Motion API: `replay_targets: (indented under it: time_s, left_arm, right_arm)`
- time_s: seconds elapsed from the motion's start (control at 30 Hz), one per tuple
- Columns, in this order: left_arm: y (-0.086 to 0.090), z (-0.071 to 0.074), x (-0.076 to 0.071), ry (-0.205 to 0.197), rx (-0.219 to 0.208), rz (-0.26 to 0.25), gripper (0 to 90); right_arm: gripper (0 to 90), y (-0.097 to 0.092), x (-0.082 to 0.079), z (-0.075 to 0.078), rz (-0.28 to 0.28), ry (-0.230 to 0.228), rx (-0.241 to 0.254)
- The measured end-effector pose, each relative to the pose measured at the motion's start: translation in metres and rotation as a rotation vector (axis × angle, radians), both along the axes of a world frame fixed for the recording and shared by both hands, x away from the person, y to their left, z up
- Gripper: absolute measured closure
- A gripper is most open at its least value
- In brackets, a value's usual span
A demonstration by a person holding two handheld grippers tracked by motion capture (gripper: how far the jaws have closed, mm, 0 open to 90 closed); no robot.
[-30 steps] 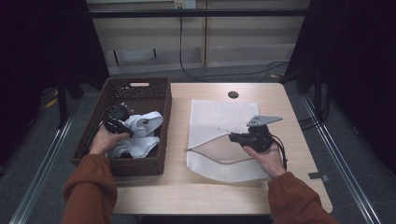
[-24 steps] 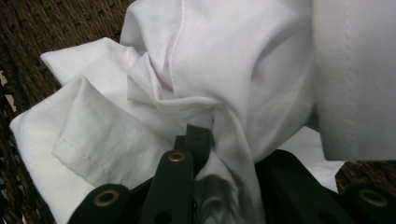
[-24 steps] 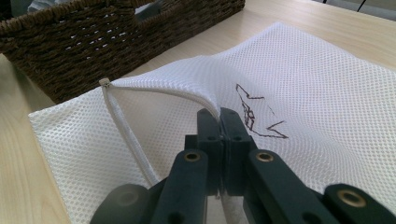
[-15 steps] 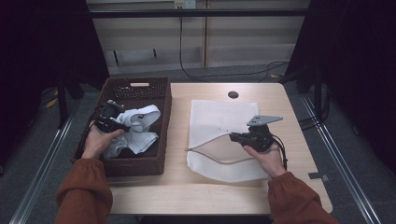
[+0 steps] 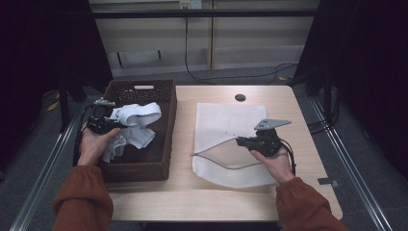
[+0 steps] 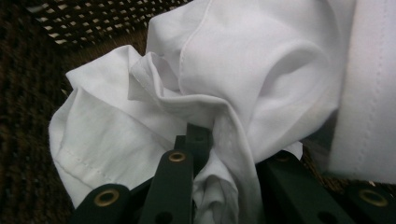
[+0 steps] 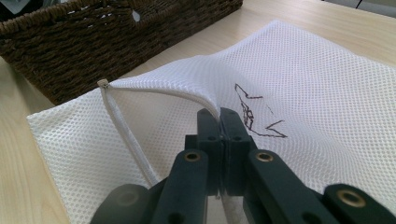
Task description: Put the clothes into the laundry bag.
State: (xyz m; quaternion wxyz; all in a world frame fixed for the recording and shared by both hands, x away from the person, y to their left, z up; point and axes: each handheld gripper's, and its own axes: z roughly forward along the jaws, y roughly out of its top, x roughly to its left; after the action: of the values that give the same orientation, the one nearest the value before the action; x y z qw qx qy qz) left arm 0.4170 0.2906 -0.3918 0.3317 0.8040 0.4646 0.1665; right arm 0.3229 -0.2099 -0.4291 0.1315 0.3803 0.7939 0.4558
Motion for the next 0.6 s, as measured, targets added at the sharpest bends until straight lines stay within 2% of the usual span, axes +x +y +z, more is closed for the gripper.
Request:
replay_targets:
  time_s: [0.07, 0.23, 0.6]
  left_arm:
    - [0.001, 0.002, -0.001, -0.022, -0.004, 0.01, 79.4]
    - [0.001, 0.008, -0.004, -0.068, -0.05, 0.015, 79.4]
    - [0.006, 0.021, -0.009, -0.133, -0.098, 0.009, 79.4]
  right_arm:
    - [88.3, 0.0, 0.0, 0.0, 0.0, 0.0, 0.001]
    - [88.4, 0.0, 0.0, 0.0, 0.0, 0.001, 0.006]
    - [88.4, 0.0, 0.0, -0.001, 0.008, 0.001, 0.006]
